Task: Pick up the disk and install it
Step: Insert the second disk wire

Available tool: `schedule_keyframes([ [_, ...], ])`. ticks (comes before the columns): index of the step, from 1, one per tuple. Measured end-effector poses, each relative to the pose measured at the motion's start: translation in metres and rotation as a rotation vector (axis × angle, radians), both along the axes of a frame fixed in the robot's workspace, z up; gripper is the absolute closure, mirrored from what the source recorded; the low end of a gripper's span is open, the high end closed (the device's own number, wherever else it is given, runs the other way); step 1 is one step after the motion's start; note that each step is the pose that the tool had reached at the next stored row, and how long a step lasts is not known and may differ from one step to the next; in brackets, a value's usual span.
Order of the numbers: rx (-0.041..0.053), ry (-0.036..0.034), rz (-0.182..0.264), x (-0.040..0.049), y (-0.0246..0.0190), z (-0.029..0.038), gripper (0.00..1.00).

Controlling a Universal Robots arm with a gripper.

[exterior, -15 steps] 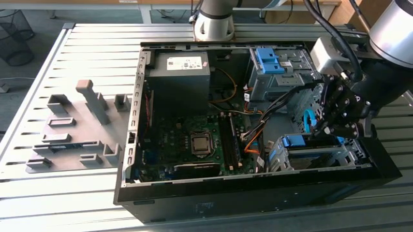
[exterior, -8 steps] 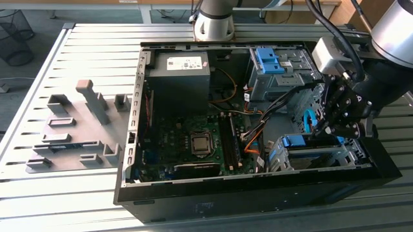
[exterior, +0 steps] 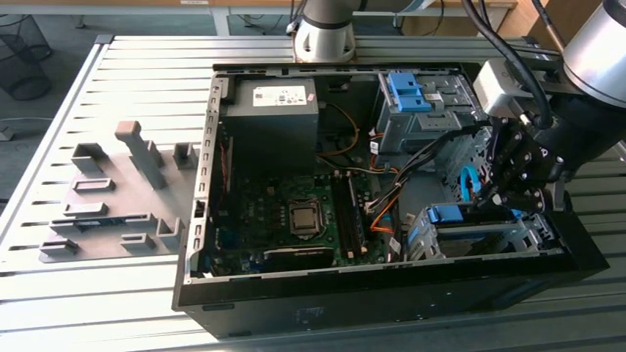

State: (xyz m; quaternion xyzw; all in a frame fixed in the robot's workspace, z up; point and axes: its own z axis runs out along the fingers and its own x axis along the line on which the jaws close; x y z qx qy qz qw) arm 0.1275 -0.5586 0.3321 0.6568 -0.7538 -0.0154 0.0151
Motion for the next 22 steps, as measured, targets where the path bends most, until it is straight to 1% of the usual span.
schedule_keyframes([
  [5,0.0030,0.0000,0.000,0.0000,-0.0022,-0.0027,0.84],
  [12,0.0034,-0.0001,0.000,0.0000,-0.0022,-0.0029,0.84],
  [13,0.0052,-0.0002,0.000,0.0001,-0.0021,-0.0035,0.83],
  [14,0.0051,-0.0001,0.000,0.0001,-0.0021,-0.0033,0.83],
  [15,0.0047,0.0000,0.000,0.0001,-0.0022,-0.0026,0.77],
  [18,0.0039,0.0001,0.000,0.0000,-0.0022,0.0031,0.77],
  [22,0.0035,0.0001,0.000,0.0000,-0.0022,0.0152,0.77],
])
